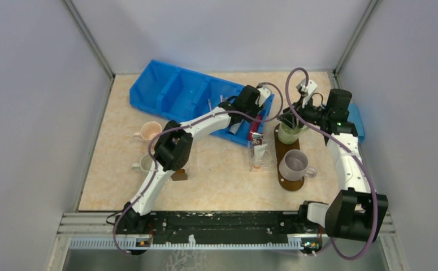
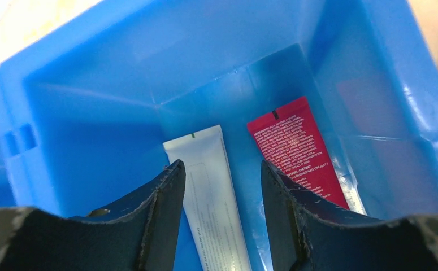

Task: Prepare toiletry sets of a toothbrush and toothpaste on the tray
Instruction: Pick up the toothpaste from the storage box.

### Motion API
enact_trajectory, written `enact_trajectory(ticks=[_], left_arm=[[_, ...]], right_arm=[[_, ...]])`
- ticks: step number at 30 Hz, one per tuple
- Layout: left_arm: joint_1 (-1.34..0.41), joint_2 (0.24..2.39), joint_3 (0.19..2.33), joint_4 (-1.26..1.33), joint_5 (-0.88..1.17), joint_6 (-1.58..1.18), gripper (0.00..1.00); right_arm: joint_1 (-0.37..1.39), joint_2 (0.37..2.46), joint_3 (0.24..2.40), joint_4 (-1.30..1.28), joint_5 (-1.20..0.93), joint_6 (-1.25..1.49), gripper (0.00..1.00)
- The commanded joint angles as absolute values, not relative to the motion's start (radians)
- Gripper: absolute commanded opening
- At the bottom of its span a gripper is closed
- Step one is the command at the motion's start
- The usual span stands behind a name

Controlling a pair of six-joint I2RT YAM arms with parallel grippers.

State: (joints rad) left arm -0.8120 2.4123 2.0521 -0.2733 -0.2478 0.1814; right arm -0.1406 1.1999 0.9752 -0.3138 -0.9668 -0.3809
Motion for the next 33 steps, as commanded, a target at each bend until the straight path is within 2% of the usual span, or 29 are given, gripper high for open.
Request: enact_trajectory(ticks=[1,20,33], left_arm=[[-0.802,2.451,2.082,-0.376,-0.286,0.208,0.58],[-0.802,2.528,2.144,-0.451,-0.352,0.251,0.53],[-0.802,2.517,2.145,-0.452,-0.325,0.265,0.17]], right_arm=[[-0.149,1.189,0.986,-0.281,-0.968,-0.376,0.44],[-0.16,1.181,0.991,-0.288,-0.965,-0.38,0.43],[-0.161,1.18,0.992,-0.293,-0.979,-0.385,0.43]])
